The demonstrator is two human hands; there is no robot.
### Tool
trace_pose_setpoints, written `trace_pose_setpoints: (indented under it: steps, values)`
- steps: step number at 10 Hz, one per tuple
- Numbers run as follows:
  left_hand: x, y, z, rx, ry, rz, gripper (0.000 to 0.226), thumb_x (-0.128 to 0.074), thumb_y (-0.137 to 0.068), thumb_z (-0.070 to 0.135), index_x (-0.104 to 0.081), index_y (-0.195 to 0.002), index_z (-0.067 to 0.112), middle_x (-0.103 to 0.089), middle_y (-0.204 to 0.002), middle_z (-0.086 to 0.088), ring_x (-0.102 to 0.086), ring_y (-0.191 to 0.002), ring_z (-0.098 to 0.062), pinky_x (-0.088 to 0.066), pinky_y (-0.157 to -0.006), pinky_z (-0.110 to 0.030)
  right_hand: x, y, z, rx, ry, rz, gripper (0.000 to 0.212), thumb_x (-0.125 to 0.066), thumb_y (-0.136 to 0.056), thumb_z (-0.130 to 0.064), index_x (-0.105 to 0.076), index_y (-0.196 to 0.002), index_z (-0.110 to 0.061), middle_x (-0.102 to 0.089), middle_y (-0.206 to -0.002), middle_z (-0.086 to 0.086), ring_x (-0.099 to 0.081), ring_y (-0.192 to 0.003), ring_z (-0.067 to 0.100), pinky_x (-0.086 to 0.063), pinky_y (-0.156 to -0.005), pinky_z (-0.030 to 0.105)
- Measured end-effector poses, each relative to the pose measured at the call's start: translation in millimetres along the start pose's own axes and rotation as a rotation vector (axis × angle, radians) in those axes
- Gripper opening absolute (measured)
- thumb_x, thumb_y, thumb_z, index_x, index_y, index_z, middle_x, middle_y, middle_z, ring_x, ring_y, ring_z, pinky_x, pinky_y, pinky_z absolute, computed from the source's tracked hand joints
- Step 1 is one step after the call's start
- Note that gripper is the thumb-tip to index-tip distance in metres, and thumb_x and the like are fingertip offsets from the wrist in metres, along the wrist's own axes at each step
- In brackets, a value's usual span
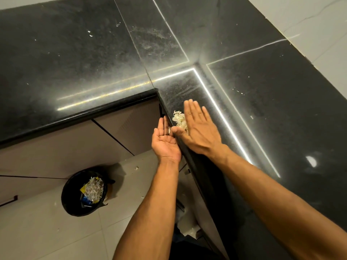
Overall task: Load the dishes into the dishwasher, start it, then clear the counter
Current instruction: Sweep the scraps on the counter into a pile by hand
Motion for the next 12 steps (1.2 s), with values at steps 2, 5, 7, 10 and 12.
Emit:
trace_pose_setpoints:
  steps: [2, 5, 7, 10, 12]
  values:
    - [-1, 1, 3, 0.019, 0.014, -0.008, 0.041, -0.027, -0.104, 0.026, -0.053, -0.127, 0.005, -0.064, -0.120, -0.005, -0.059, -0.116, -0.020, -0.046, -0.100, -0.036, -3, 13, -4, -0.041, -0.166, 0.093, 0.101, 0.001, -0.082, -0.079, 0.006, -0.154, -0.010, 0.004, -0.163, 0.011, 0.008, -0.150, 0.019, 0.003, -0.123, 0.038]
    - [8, -5, 2, 0.056, 0.086, -0.041, 0.043, -0.028, -0.104, 0.026, -0.048, -0.135, 0.005, -0.062, -0.124, -0.006, -0.049, -0.129, -0.019, -0.032, -0.115, -0.036, -14, 6, -26, -0.109, 0.006, 0.122, 0.094, -0.009, -0.088, -0.075, 0.010, -0.154, -0.010, 0.004, -0.161, 0.021, 0.001, -0.150, 0.029, -0.001, -0.122, 0.042]
    - [15, -13, 2, 0.093, 0.188, -0.046, 0.037, -0.037, -0.101, 0.023, -0.062, -0.118, 0.003, -0.063, -0.126, -0.013, -0.046, -0.134, -0.024, -0.027, -0.118, -0.038, -11, -25, -34, -0.060, -0.028, 0.111, 0.088, -0.014, -0.091, -0.068, -0.002, -0.155, -0.008, -0.003, -0.161, 0.021, -0.004, -0.150, 0.030, -0.004, -0.123, 0.041]
    - [1, -5, 2, 0.057, 0.088, -0.007, 0.042, -0.028, -0.104, 0.025, -0.054, -0.126, 0.002, -0.060, -0.130, -0.010, -0.052, -0.126, -0.028, -0.034, -0.114, -0.042, 2, -17, -4, 0.031, -0.064, 0.066, 0.096, -0.001, -0.088, -0.073, -0.010, -0.155, -0.005, -0.012, -0.162, 0.013, -0.005, -0.151, 0.021, 0.002, -0.121, 0.033]
    - [-3, -7, -3, 0.087, 0.165, -0.171, 0.050, -0.033, -0.099, 0.033, -0.046, -0.138, 0.004, -0.043, -0.148, -0.012, -0.037, -0.139, -0.029, -0.021, -0.119, -0.046, -3, -9, -45, 0.135, -0.058, -0.011, 0.096, 0.002, -0.085, -0.070, -0.009, -0.154, -0.004, -0.009, -0.162, 0.015, -0.002, -0.151, 0.023, 0.003, -0.122, 0.035]
Point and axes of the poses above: each hand's wrist, its own y-axis away from the middle knuckle, its own x-axis out of the back of the hand, z = x × y, the point moved 1 cm from there along -y, towards the middle knuckle
